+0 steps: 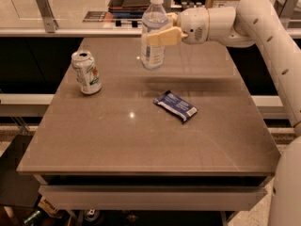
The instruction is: Move blue plastic bottle near 7up can
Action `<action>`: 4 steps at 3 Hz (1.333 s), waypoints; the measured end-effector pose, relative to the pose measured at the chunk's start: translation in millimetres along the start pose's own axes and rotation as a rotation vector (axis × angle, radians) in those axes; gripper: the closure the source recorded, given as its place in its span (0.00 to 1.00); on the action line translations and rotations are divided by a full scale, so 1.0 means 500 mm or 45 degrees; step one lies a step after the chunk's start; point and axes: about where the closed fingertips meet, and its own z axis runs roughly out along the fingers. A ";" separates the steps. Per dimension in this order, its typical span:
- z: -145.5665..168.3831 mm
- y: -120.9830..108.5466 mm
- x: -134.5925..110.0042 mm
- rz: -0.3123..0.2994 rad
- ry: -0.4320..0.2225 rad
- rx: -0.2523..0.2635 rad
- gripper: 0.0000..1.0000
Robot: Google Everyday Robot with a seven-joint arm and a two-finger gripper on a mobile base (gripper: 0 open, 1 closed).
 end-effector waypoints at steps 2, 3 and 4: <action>0.034 0.005 -0.006 0.015 0.027 0.007 1.00; 0.068 0.008 -0.019 0.052 0.054 0.001 1.00; 0.109 0.019 -0.016 0.099 0.069 -0.053 1.00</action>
Offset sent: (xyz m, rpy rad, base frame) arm 0.0000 0.0306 0.0091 -0.0501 0.0253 -0.0417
